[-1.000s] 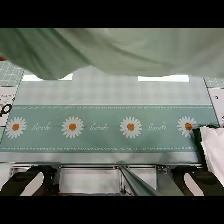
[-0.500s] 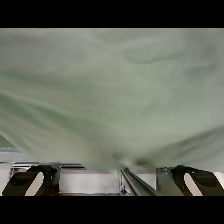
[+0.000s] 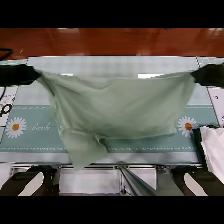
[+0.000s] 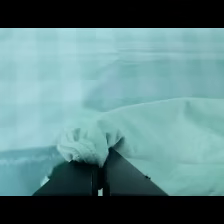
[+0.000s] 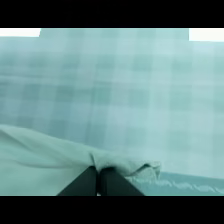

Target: Fold the shirts.

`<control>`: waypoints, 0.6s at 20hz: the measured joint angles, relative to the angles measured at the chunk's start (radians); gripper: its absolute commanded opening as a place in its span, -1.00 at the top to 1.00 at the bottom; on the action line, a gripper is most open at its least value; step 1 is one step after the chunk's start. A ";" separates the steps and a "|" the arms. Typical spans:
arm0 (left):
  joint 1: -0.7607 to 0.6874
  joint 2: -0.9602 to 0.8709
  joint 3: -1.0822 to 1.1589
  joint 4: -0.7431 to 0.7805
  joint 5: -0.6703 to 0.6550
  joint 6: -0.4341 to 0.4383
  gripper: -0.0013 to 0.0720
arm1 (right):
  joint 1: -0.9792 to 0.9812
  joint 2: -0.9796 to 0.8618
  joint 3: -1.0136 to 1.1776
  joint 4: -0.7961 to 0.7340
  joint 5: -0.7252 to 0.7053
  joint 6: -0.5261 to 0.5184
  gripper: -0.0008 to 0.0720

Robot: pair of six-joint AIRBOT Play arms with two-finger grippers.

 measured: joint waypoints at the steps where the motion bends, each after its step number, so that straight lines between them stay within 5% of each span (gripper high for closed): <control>1: 0.000 -0.058 -0.012 -0.016 0.062 0.000 0.91 | 0.000 -0.079 -0.010 0.018 -0.075 -0.008 0.92; 4: 0.000 -0.226 -0.023 -0.105 0.242 -0.001 0.91 | 0.000 -0.312 0.023 0.085 -0.225 -0.023 0.90; 5: 0.000 -0.275 -0.023 -0.145 0.293 -0.002 0.90 | 0.000 -0.390 0.050 0.117 -0.254 -0.026 0.59; 6: 0.000 -0.312 -0.023 -0.181 0.322 -0.002 0.56 | -0.002 -0.462 0.081 0.152 -0.271 -0.026 -0.13; 7: 0.001 -0.345 -0.022 -0.214 0.346 -0.002 -0.38 | -0.005 -0.520 0.114 0.188 -0.280 -0.028 -0.16; 12: 0.100 -0.399 0.036 -0.217 0.236 -0.001 -0.42 | -0.108 -0.658 0.285 0.288 -0.127 -0.029 -0.13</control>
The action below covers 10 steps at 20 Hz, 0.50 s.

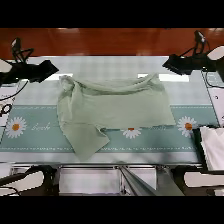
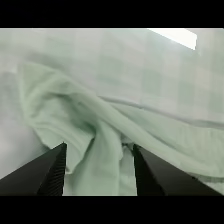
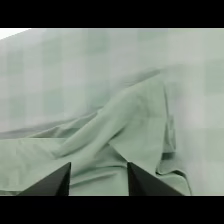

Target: Fold the shirts.

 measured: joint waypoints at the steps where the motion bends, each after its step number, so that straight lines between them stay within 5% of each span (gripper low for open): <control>1: 0.044 0.000 0.007 0.016 -0.079 0.001 -0.42 | -0.035 0.000 0.014 -0.002 0.048 0.000 -0.13; 6: 0.253 0.090 -0.151 -0.008 -0.323 0.031 -0.41 | -0.201 0.097 -0.139 -0.051 0.246 -0.016 -0.13; 10: 0.328 0.200 -0.414 -0.059 -0.407 0.129 -0.41 | -0.301 0.276 -0.471 0.002 0.205 -0.089 -0.13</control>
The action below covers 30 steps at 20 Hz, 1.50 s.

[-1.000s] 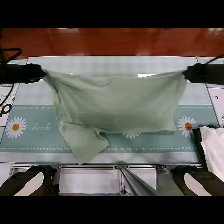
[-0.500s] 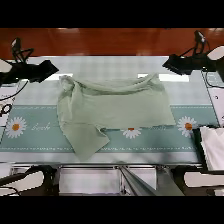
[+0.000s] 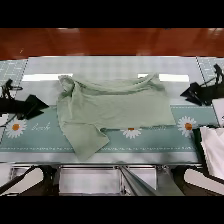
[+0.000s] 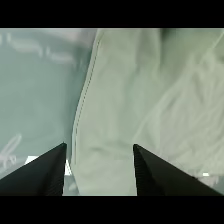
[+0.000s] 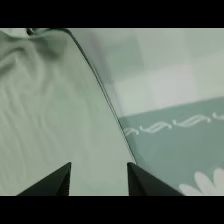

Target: Fold the shirts.

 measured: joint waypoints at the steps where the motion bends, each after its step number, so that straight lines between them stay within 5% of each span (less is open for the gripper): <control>1: 0.007 0.012 -0.046 -0.008 -0.005 0.013 -0.41 | -0.023 0.042 -0.071 0.029 -0.008 -0.026 -0.13; 6: 0.024 0.006 -0.162 -0.029 0.027 0.034 -0.41 | -0.087 0.204 -0.297 0.111 -0.013 -0.118 -0.13; 15: -0.065 -0.137 -0.188 -0.131 0.050 0.028 -0.40 | -0.102 0.255 -0.363 0.148 -0.007 -0.143 -0.13; 16: -0.082 -0.151 -0.189 -0.146 0.055 0.027 -0.10 | -0.103 0.256 -0.364 0.152 -0.010 -0.143 -0.13; 17: -0.098 -0.163 -0.190 -0.152 0.070 0.028 0.76 | -0.103 0.256 -0.364 0.157 -0.019 -0.142 -0.13; 18: -0.110 -0.171 -0.191 -0.148 0.094 0.030 0.91 | -0.103 0.256 -0.365 0.154 -0.027 -0.137 -0.13; 26: -0.144 -0.188 -0.185 -0.175 0.109 0.056 0.91 | -0.103 0.225 -0.366 -0.032 -0.039 0.008 -0.13; 30: -0.146 -0.188 -0.185 -0.176 0.109 0.060 0.91 | -0.103 0.129 -0.365 0.001 -0.029 0.003 -0.13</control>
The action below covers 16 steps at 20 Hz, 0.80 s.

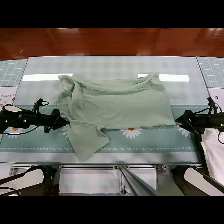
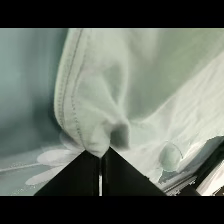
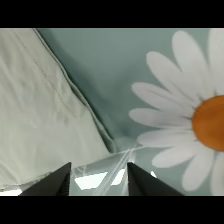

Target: Fold the shirts.

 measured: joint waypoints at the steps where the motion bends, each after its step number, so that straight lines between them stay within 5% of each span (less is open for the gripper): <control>1: 0.000 0.000 0.000 -0.001 0.000 0.000 0.91 | 0.000 -0.028 0.000 0.023 0.000 -0.011 -0.13; 6: 0.000 0.000 0.000 -0.002 0.001 0.000 0.91 | 0.016 -0.153 0.007 0.190 -0.018 -0.088 -0.13; 7: -0.001 0.000 0.000 -0.003 0.003 0.000 0.91 | 0.033 -0.171 0.014 0.211 -0.026 -0.095 0.06; 9: -0.001 0.000 0.001 -0.006 0.009 0.000 0.91 | 0.083 -0.203 0.037 0.224 -0.072 -0.109 0.92; 16: -0.004 0.117 0.211 -0.056 -0.011 0.013 0.92 | 0.183 -0.189 0.372 0.298 -0.006 -0.167 0.92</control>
